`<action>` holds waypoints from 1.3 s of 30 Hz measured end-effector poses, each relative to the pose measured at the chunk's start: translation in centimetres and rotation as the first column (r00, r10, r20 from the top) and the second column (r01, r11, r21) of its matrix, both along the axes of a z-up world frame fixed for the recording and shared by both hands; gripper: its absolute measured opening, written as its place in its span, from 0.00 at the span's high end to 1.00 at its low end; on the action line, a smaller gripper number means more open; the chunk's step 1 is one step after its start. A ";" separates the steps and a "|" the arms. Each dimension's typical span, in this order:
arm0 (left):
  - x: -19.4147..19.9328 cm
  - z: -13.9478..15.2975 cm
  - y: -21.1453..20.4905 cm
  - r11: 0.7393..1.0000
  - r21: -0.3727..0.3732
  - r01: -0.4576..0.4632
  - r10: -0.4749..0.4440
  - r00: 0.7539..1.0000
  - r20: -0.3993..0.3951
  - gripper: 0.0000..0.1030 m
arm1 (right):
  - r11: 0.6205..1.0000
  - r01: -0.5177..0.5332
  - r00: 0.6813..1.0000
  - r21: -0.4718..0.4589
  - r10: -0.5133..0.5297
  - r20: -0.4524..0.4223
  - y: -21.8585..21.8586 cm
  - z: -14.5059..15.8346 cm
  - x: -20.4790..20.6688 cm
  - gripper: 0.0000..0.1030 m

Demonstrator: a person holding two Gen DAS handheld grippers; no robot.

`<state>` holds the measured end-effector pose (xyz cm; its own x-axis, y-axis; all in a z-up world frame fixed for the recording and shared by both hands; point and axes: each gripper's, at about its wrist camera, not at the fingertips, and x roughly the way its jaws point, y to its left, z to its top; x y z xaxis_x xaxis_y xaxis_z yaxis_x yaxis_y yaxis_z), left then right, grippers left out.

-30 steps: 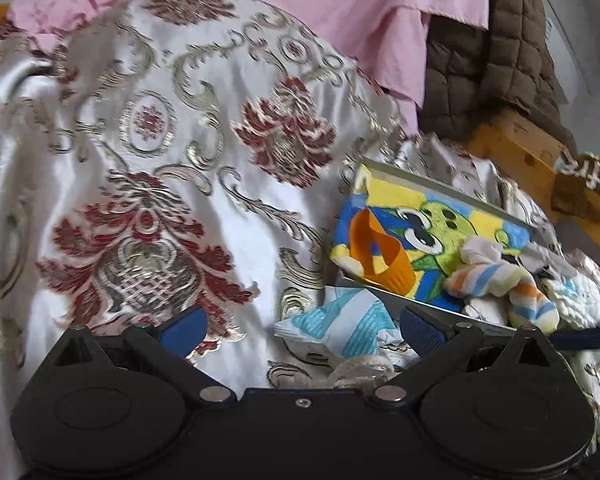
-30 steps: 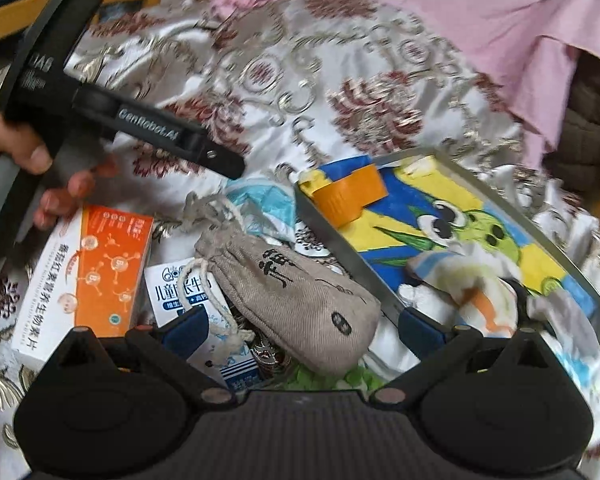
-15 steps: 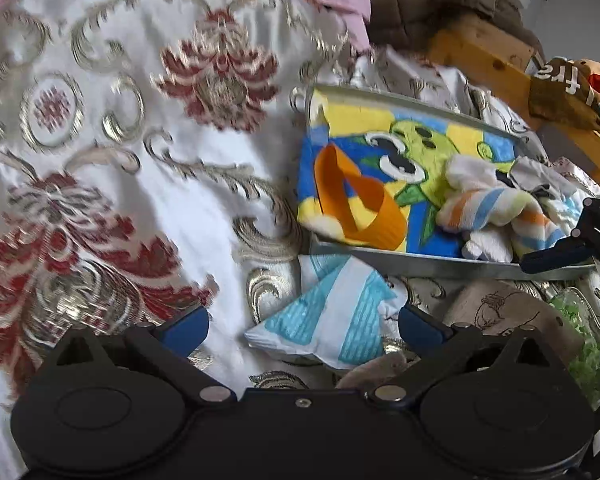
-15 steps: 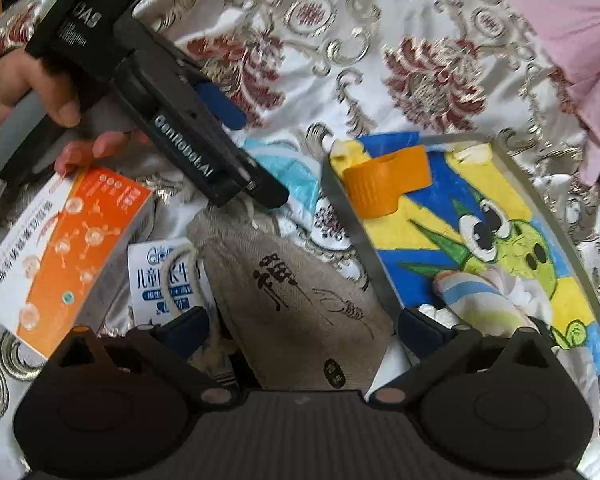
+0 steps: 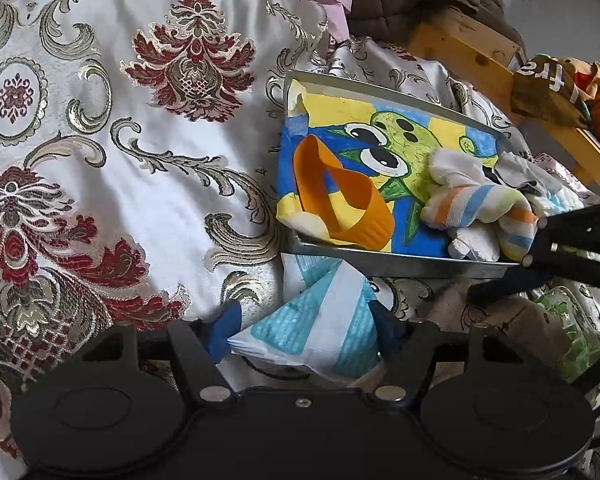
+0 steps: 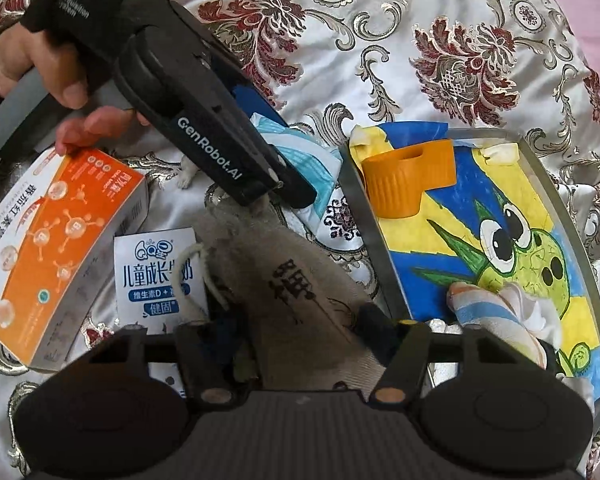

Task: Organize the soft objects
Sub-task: 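Grasp the blue-white striped cloth with the left tool while the right tool grasps the beige pouch, then carry the striped cloth and beige pouch in both tools over the tray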

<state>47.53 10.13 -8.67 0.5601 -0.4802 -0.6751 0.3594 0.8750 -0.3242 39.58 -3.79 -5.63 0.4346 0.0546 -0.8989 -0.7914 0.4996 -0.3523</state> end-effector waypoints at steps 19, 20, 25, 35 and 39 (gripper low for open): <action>-0.4 2.8 1.8 0.994 -0.085 -0.073 0.075 0.997 0.027 0.36 | 0.997 0.057 0.973 0.061 -0.069 0.220 -0.4 3.4 -1.6 0.86; -0.5 3.1 2.0 0.992 -0.102 -0.080 0.084 0.996 0.039 0.36 | 0.996 0.057 0.969 0.068 -0.072 0.237 -0.6 3.7 -1.6 0.86; -1.4 4.7 1.9 0.976 -0.191 -0.108 0.135 0.982 0.130 0.36 | 0.988 0.079 0.947 0.132 -0.115 0.299 -1.6 5.3 -1.0 0.86; -2.2 4.6 -0.2 0.914 -0.281 -0.292 0.351 0.917 0.190 0.36 | 0.917 0.185 0.876 0.354 -0.317 0.363 -6.4 5.9 2.3 0.86; -1.9 4.6 -1.8 0.912 -0.270 -0.310 0.366 0.910 0.194 0.36 | 0.850 0.283 0.846 0.443 -0.439 0.302 -8.9 5.1 4.5 0.86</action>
<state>45.62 8.29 -4.04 0.8444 -0.3580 -0.3984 0.1456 0.8692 -0.4725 44.05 -12.71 -0.51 0.7891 0.1161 -0.6032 -0.3692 0.8745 -0.3146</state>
